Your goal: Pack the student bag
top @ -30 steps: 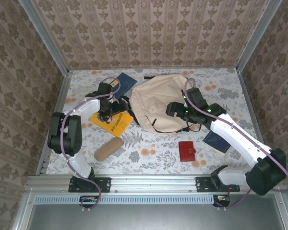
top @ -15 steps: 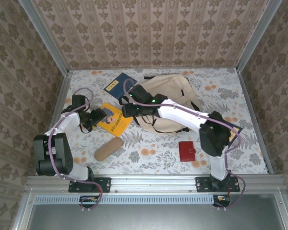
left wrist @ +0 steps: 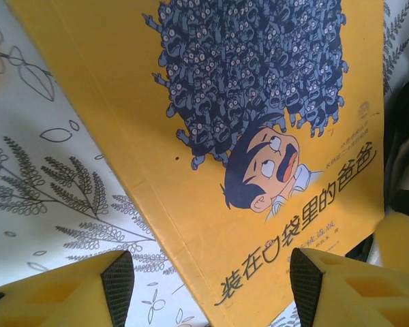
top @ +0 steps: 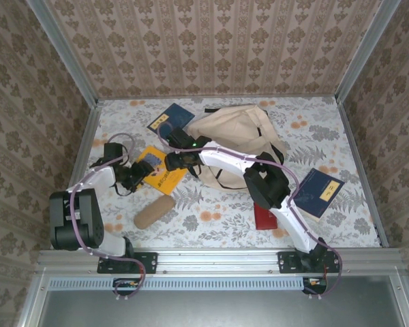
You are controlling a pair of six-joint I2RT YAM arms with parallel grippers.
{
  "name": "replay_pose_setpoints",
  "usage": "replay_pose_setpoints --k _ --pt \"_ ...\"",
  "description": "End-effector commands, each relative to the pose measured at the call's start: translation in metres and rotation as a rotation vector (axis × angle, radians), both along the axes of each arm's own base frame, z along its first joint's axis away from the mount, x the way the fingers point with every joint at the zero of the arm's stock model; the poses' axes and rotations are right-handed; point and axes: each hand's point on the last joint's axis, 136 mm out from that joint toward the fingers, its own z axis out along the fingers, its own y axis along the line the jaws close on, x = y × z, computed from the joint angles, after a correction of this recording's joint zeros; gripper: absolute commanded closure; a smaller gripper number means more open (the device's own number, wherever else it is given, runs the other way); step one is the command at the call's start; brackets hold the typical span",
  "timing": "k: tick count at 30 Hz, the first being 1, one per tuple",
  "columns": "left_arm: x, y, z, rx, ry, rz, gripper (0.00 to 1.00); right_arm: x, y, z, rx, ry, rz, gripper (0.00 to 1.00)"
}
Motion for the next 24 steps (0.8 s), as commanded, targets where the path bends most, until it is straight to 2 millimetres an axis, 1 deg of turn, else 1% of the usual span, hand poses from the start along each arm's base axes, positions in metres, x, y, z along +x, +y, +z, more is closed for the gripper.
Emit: replay_pose_setpoints --k 1,5,8,11,14,17,19,21,24 --pt "0.002 -0.005 -0.005 -0.036 0.005 0.001 0.35 0.001 -0.01 -0.014 -0.065 0.018 0.003 0.36" --pt "0.003 -0.009 -0.013 -0.058 0.025 0.0 0.35 -0.003 -0.013 -0.029 -0.091 0.047 0.005 0.34" --pt "0.005 -0.012 -0.02 -0.075 0.035 0.002 0.35 -0.006 -0.013 -0.034 -0.092 0.066 0.009 0.34" --pt "0.009 -0.018 -0.022 -0.1 0.03 -0.006 0.35 -0.01 -0.012 -0.037 -0.088 0.088 0.015 0.34" --pt "0.015 -0.026 -0.02 -0.134 0.006 -0.031 0.35 -0.015 -0.013 -0.043 -0.09 0.118 0.017 0.33" --pt "0.024 -0.037 -0.013 -0.175 -0.043 -0.072 0.36 -0.022 -0.015 -0.053 -0.091 0.177 0.001 0.32" --pt "0.03 -0.043 -0.005 -0.197 -0.086 -0.096 0.37 -0.029 -0.015 -0.06 -0.082 0.221 -0.003 0.3" --pt "0.033 -0.05 0.006 -0.233 -0.128 -0.119 0.37 -0.034 -0.014 -0.065 -0.066 0.257 -0.003 0.3" --pt "0.039 -0.058 0.025 -0.274 -0.204 -0.15 0.39 -0.041 -0.01 -0.067 -0.032 0.291 0.0 0.29"
